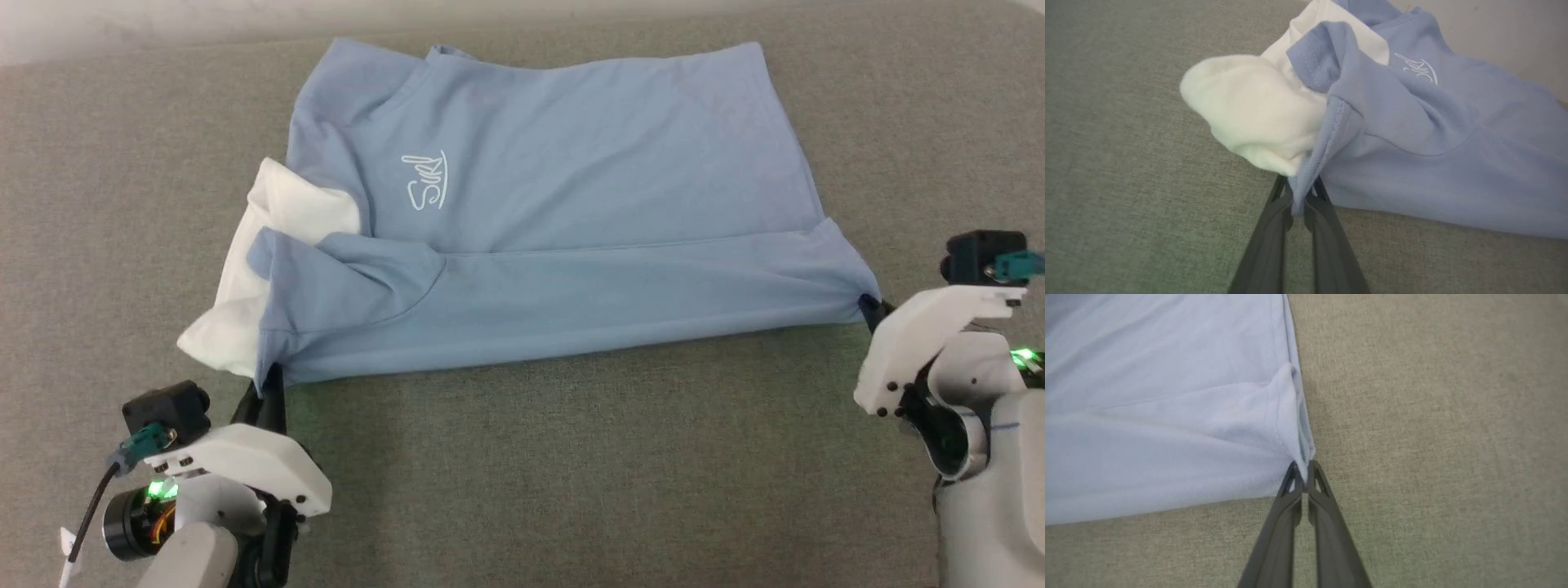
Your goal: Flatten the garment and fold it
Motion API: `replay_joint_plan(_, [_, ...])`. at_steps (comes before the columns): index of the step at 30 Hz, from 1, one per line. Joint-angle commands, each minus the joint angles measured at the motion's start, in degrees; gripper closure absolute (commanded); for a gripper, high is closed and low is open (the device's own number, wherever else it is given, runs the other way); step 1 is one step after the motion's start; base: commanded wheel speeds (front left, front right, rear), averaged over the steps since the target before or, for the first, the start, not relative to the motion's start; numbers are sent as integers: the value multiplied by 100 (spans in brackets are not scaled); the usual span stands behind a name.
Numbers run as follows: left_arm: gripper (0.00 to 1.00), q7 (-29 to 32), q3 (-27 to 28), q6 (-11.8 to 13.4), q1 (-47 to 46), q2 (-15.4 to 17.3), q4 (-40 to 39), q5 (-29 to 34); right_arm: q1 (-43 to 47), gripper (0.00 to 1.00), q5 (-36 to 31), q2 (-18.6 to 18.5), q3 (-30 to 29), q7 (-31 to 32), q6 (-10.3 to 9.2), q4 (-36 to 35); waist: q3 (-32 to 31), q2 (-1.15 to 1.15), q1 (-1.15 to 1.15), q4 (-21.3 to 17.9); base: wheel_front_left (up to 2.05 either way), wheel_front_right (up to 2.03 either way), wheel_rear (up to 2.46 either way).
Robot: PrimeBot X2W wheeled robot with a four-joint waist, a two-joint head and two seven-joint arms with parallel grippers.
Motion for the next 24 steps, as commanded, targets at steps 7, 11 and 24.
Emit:
replay_joint_plan(7, [100,83,-85,348,518,282,-555,296,920,100,439,-8,-274,-544,-6,-822,-334,0,-1,72,0,0,0])
replay_joint_plan(11, [100,455,-197,611,1062,428,-1001,336,1549,100,542,-8,-453,-301,-6,-1258,-437,0,-1,76,0,0,0])
replay_joint_plan(24, [100,911,-546,602,1541,398,-960,184,2379,100,758,-8,-580,-259,-6,-759,-442,0,-1,129,0,0,0])
